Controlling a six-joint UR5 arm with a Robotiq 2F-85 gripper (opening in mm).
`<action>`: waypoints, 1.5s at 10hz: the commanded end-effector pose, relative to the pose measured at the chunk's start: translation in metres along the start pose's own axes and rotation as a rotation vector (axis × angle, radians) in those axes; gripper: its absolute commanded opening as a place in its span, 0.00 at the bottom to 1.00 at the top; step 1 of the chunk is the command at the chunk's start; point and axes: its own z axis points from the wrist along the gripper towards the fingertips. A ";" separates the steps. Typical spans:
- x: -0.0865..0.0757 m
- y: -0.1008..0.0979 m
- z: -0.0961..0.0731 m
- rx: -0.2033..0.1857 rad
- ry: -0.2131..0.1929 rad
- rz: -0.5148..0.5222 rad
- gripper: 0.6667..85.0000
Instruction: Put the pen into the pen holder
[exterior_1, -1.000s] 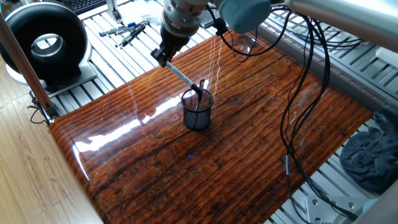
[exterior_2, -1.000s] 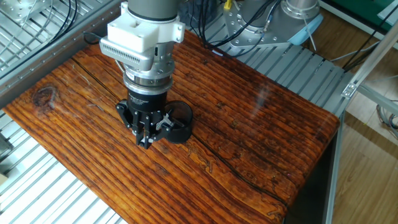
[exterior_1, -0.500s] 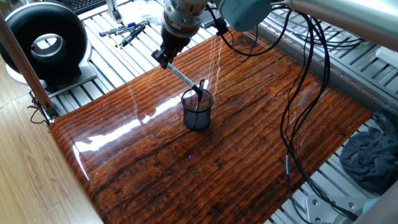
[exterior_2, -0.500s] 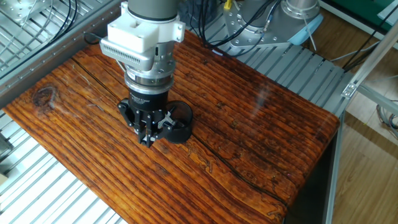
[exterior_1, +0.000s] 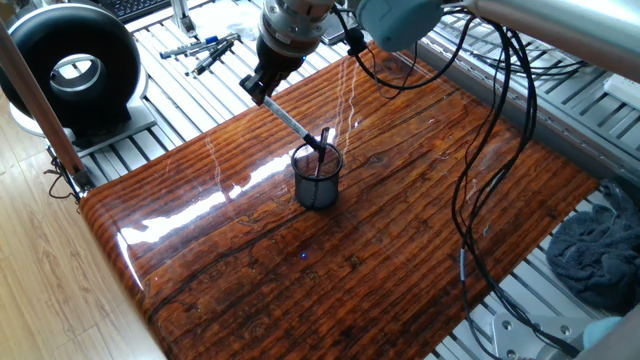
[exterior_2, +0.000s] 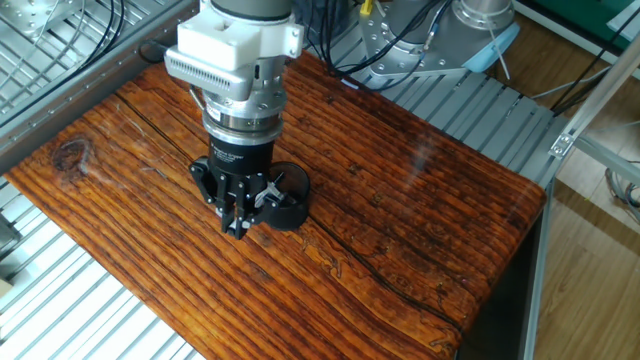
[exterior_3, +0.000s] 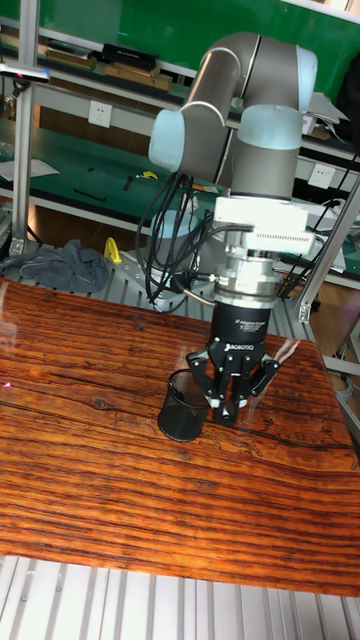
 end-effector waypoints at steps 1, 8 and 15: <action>-0.019 0.009 -0.012 -0.004 -0.082 -0.037 0.01; -0.021 0.021 -0.019 -0.025 -0.164 -0.009 0.01; 0.010 0.022 -0.013 -0.037 -0.228 -0.068 0.01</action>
